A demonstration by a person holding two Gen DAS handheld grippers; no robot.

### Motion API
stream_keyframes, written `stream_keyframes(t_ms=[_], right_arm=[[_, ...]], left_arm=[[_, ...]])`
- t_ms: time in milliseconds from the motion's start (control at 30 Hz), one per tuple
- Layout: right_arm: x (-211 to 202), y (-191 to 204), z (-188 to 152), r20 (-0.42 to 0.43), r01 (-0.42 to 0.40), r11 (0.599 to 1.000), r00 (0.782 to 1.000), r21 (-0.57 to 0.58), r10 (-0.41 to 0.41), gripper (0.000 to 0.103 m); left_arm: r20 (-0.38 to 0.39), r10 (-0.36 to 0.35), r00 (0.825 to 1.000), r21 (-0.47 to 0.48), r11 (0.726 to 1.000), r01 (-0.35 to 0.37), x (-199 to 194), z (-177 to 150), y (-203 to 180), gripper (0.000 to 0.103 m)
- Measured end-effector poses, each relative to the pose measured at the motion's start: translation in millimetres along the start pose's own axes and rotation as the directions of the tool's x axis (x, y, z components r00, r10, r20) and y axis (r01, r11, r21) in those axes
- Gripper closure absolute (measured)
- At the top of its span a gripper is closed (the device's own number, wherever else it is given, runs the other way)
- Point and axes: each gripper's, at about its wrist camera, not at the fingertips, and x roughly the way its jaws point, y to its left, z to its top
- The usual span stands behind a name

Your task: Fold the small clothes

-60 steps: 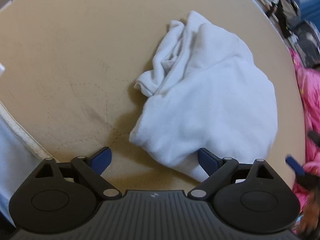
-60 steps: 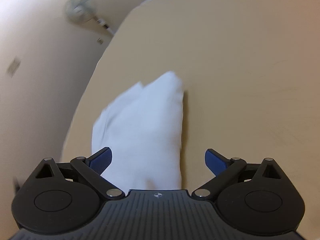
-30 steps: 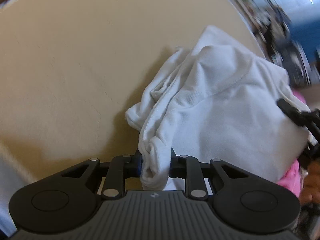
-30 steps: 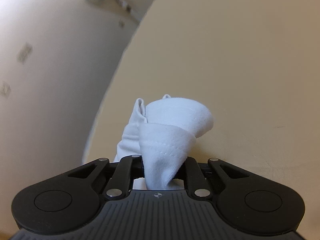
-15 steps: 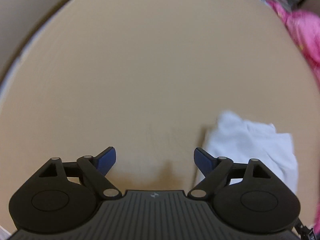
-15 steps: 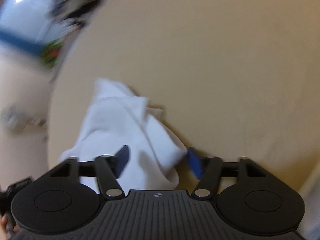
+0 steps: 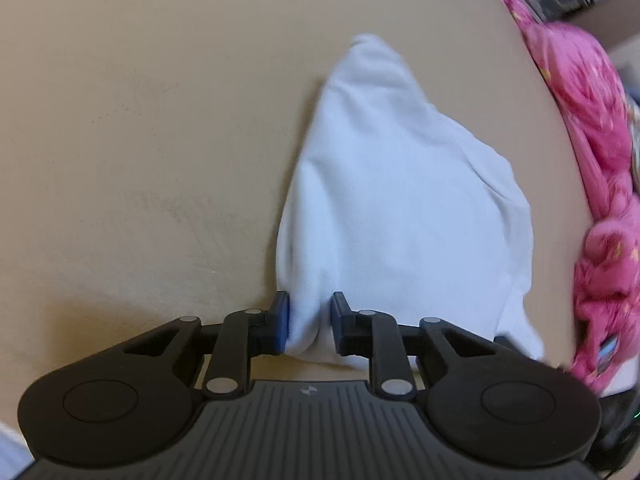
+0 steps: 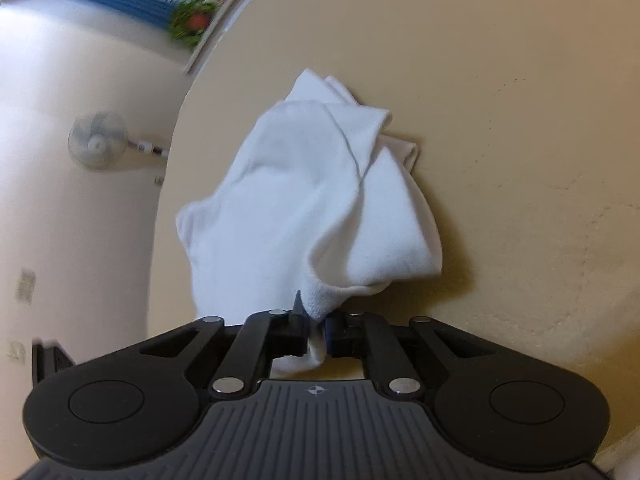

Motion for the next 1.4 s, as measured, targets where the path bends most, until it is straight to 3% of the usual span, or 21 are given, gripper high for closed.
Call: stream_keyframes(t_ms=[100,133,200,300,333,367,400,467,533,600,700,767,833,900,967,1100,1267,1400], right_arm=[[-16,20,10,0.043,0.01,0.995,0.999,-0.104,-0.006,0.097],[-23,23,14,0.058,0.013,0.993,0.998,-0.118,-0.007,0.097],[-25,14,18,0.044,0.052,0.994,0.998,-0.093,-0.048,0.097],[-8,-16,16,-0.051,0.157,0.987,0.986,-0.045,-0.159,0.077],[-8,-18,13,-0.051,0.16,0.987,0.986,-0.017,-0.161,0.073],[-15,-23,9,-0.038,0.137,0.991,0.99,0.009,-0.136,0.068],[-22,-23,6,-0.039,0.134,0.991,0.99,0.017,-0.133,0.056],[-40,-16,0,-0.033,0.162,0.986,0.986,-0.024,-0.163,0.045],[-54,-6,-6,0.009,0.186,0.978,0.983,-0.096,-0.186,0.032],[-66,-1,-2,0.055,0.205,0.968,0.978,-0.141,-0.199,0.03],[-80,13,-7,0.086,0.248,0.961,0.967,-0.124,-0.238,0.03],[-112,21,-41,0.146,0.291,0.938,0.953,-0.19,-0.266,0.025],[-127,48,-73,0.24,0.355,0.874,0.928,-0.332,-0.286,0.01],[-145,65,-108,0.331,0.415,0.784,0.9,-0.462,-0.282,0.007],[-159,74,-134,0.349,0.419,0.727,0.901,-0.544,-0.259,0.006],[-179,68,-165,0.342,0.398,0.728,0.91,-0.558,-0.235,0.006],[-179,65,-181,0.382,0.46,0.673,0.882,-0.579,-0.275,0.006],[-190,63,-187,0.386,0.465,0.678,0.879,-0.569,-0.278,0.006]], left_arm=[[0.03,-0.016,0.999,0.066,0.998,0.014,-22,-18,-14,0.081],[0.041,0.013,0.999,0.091,0.996,-0.016,-22,-20,-16,0.085],[0.052,0.131,0.99,0.125,0.983,-0.136,-9,-24,-10,0.086],[0.043,0.322,0.946,0.124,0.938,-0.325,16,-25,6,0.085],[0.056,0.331,0.942,0.129,0.933,-0.336,15,-27,10,0.082],[0.069,0.32,0.945,0.133,0.936,-0.326,8,-32,12,0.069],[0.081,0.315,0.946,0.144,0.935,-0.324,1,-36,11,0.057],[0.139,0.303,0.943,0.193,0.926,-0.326,-15,-47,3,0.009],[0.227,0.303,0.925,0.246,0.902,-0.356,-32,-63,-12,0.002],[0.251,0.309,0.917,0.285,0.882,-0.375,-43,-76,-31,0.002],[0.256,0.28,0.925,0.289,0.891,-0.35,-68,-103,-49,0.002],[0.278,0.264,0.924,0.299,0.89,-0.344,-78,-119,-67,0.001],[0.309,0.25,0.918,0.311,0.885,-0.346,-98,-142,-76,0.001],[0.329,0.242,0.913,0.321,0.88,-0.35,-103,-160,-88,0.001],[0.336,0.24,0.911,0.326,0.878,-0.352,-112,-180,-94,0.001],[0.368,0.244,0.897,0.302,0.881,-0.363,-114,-205,-93,0.001],[0.394,0.235,0.888,0.297,0.883,-0.365,-125,-232,-89,0.001],[0.432,0.218,0.875,0.302,0.879,-0.368,-134,-245,-90,0.001]])
